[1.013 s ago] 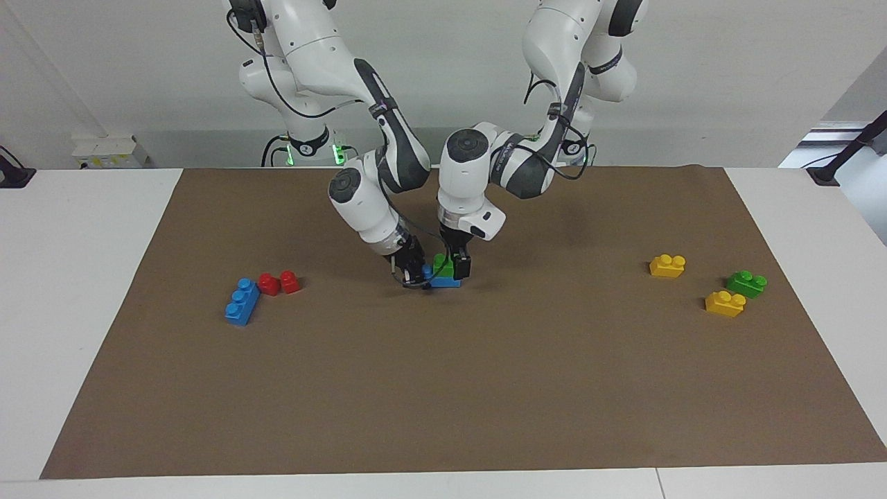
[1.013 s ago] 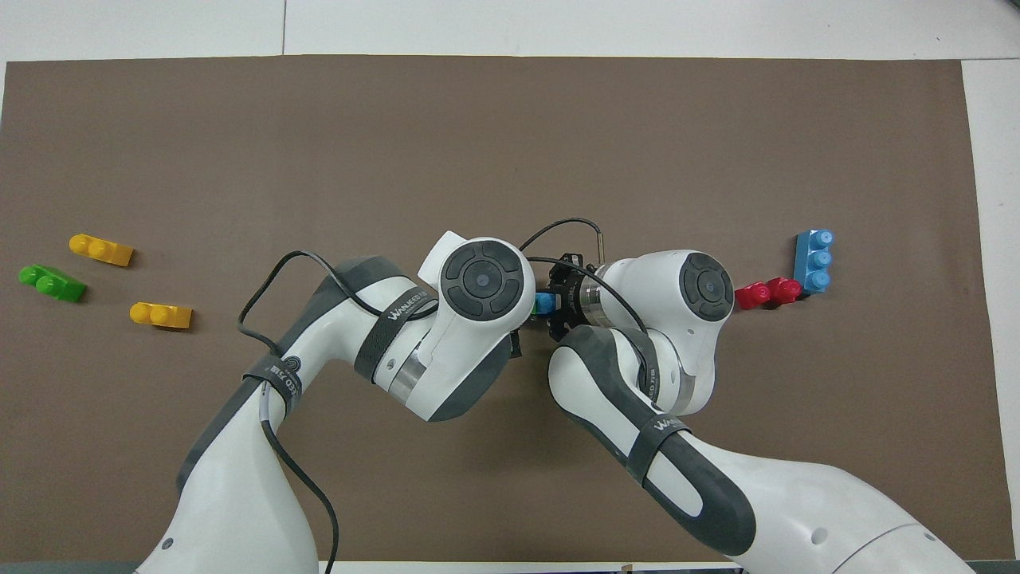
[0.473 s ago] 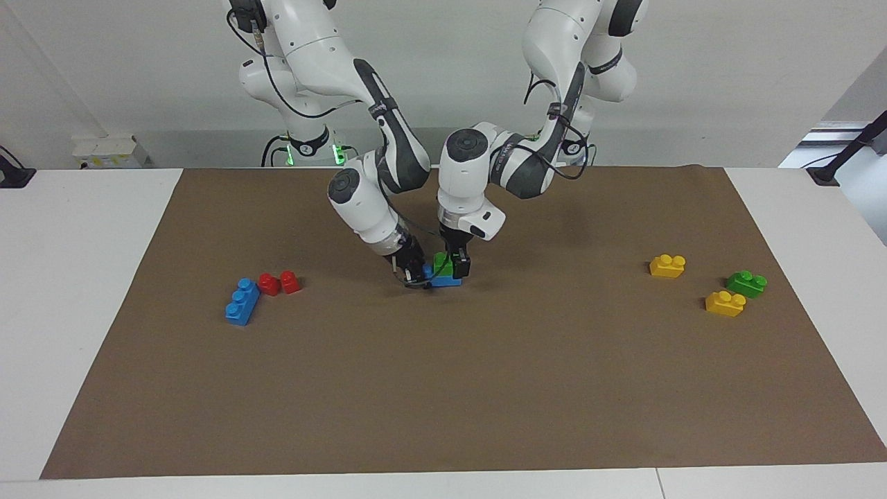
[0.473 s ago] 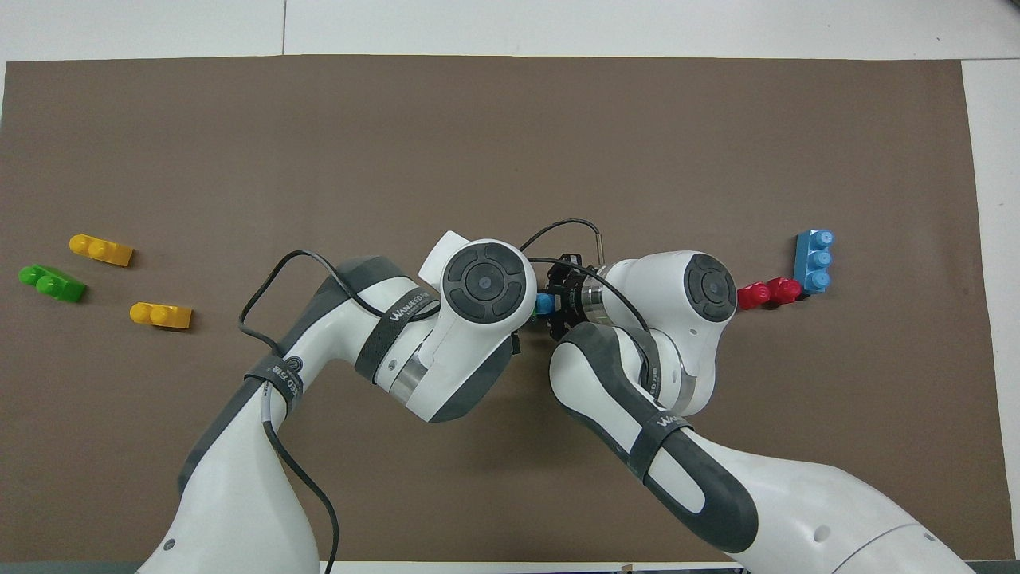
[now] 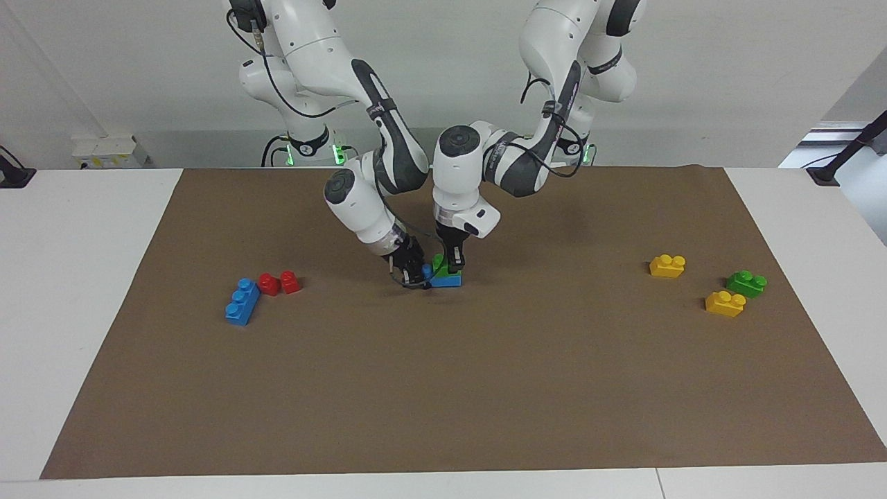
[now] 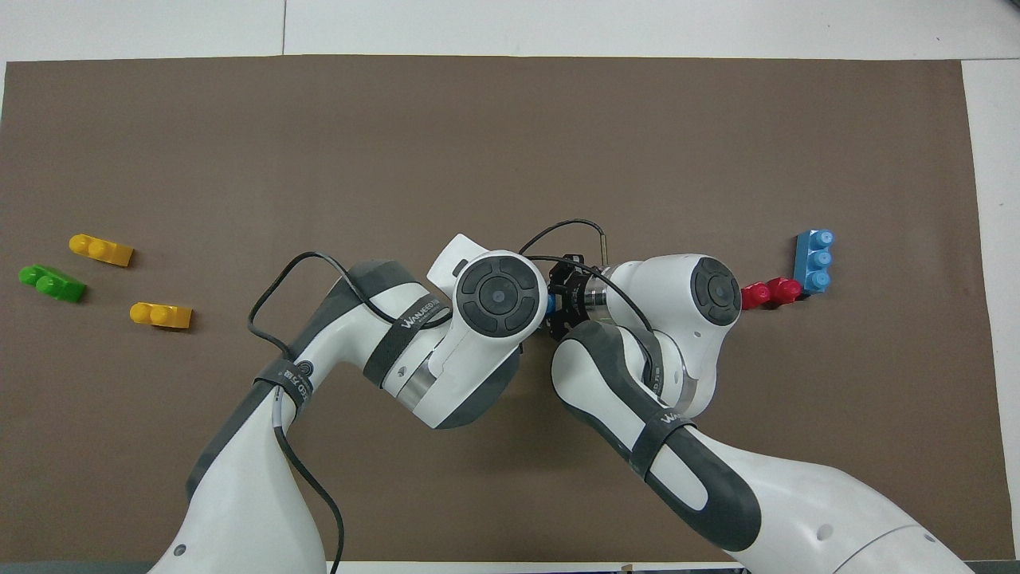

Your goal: Remove green block with left arm and hold with right

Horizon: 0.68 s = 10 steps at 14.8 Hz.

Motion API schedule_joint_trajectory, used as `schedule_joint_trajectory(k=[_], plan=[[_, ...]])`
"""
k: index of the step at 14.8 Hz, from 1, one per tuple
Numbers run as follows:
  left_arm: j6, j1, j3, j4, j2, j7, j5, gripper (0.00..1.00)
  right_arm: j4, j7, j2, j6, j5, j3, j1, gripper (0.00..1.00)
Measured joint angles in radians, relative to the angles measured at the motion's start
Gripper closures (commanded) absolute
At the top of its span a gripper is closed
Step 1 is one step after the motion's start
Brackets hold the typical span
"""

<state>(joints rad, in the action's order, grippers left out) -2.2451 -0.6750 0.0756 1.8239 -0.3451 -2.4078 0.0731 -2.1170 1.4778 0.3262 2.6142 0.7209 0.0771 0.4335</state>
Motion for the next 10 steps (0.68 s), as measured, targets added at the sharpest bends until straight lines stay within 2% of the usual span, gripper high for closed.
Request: schedule_joint_trajectory(k=[6,10], plan=[[0.014,0.000,0.000,-0.002,0.011,0.008,0.001,1.00,0.000,-0.003,0.000,0.000,0.000,0.000,0.000,1.00],[0.099,0.000,-0.002,-0.006,0.086,0.038,0.001,1.00,0.000,-0.003,0.000,0.001,0.002,0.000,0.000,1.00]])
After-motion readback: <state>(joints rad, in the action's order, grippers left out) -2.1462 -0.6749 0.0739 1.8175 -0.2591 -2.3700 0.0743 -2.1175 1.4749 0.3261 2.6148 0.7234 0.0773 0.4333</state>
